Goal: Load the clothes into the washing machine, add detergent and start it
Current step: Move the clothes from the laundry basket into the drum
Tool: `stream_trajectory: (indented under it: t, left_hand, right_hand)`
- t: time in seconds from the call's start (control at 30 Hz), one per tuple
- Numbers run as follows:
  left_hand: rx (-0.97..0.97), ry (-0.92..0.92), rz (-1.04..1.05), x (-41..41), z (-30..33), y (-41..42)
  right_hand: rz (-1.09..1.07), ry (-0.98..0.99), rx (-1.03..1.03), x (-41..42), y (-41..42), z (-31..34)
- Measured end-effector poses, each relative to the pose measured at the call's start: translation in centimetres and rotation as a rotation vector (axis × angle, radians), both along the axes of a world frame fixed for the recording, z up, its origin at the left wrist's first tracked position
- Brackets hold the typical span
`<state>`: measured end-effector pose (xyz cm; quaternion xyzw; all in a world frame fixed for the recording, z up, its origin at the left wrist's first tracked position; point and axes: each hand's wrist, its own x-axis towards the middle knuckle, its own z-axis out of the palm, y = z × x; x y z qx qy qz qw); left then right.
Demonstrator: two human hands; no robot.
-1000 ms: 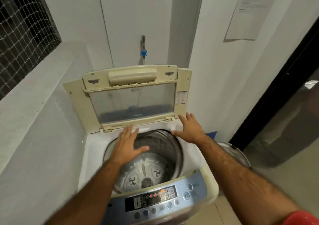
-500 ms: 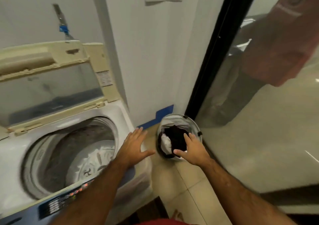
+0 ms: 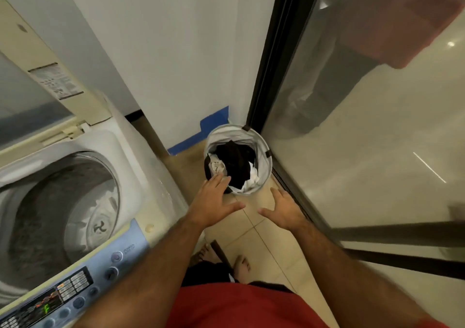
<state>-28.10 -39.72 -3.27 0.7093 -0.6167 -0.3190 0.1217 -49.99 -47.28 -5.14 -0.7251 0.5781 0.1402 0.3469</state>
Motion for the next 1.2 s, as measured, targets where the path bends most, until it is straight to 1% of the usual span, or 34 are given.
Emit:
stream_trajectory:
  t: [0.3,0.43,0.5,0.57,0.6,0.67,0.73,0.77,0.83,0.9,0.93,0.97,1.03,1.07,1.13,1.2]
  left_hand:
    - [0.171,0.111,0.158,0.6,-4.0,-4.1]
    - [0.266,0.152,0.248,1.2,-7.8,-7.2]
    - [0.303,0.206,0.338,0.8,-10.9,-9.0]
    - [0.313,0.241,0.464,0.0,-14.6,-11.1]
    - [0.321,0.268,0.524,-0.7,-16.2,-11.9]
    - [0.362,0.318,0.639,-2.3,-20.8,-13.8]
    - [0.405,0.353,0.698,-3.6,-24.9,-15.7]
    - [0.403,0.371,0.718,-3.8,-25.9,-16.7]
    - [0.381,0.409,0.752,-4.2,-28.4,-18.7]
    - [0.365,0.398,0.755,-4.2,-31.2,-20.0]
    - [0.361,0.386,0.756,-4.0,-32.3,-20.5]
    - [0.355,0.385,0.764,-3.9,-33.5,-21.0]
    - [0.346,0.395,0.782,-3.7,-35.7,-21.5]
    - [0.334,0.397,0.795,-3.6,-36.5,-21.7]
    - [0.292,0.418,0.835,-3.4,-37.3,-21.7]
    - [0.241,0.444,0.894,-3.5,-37.0,-21.4]
  right_hand:
    - [-0.026,-0.033,0.091,2.5,-5.2,-4.7]
    - [-0.076,-0.073,0.184,4.7,-9.3,-9.5]
    - [-0.109,-0.094,0.251,5.5,-11.7,-12.8]
    - [-0.081,-0.096,0.334,6.1,-14.0,-17.0]
    - [-0.094,-0.11,0.343,6.1,-14.9,-18.5]
    - [-0.162,-0.124,0.369,5.9,-16.8,-22.3]
    - [-0.231,-0.128,0.443,5.8,-18.8,-26.3]
    - [-0.288,-0.135,0.495,5.9,-19.6,-28.1]
    - [-0.454,-0.137,0.603,6.2,-21.5,-32.0]
    - [-0.621,-0.118,0.702,6.6,-23.0,-35.8]
    - [-0.693,-0.158,0.754,7.1,-23.8,-36.7]
    - [-0.742,-0.158,0.772,7.3,-24.3,-39.1]
    - [-0.795,-0.252,0.752,8.7,-24.7,-41.5]
    - [-0.836,-0.252,0.76,9.2,-24.6,-42.7]
    - [-0.933,-0.309,0.767,10.5,-24.3,-44.1]
    - [-0.958,-0.304,0.724,11.9,-24.4,-43.5]
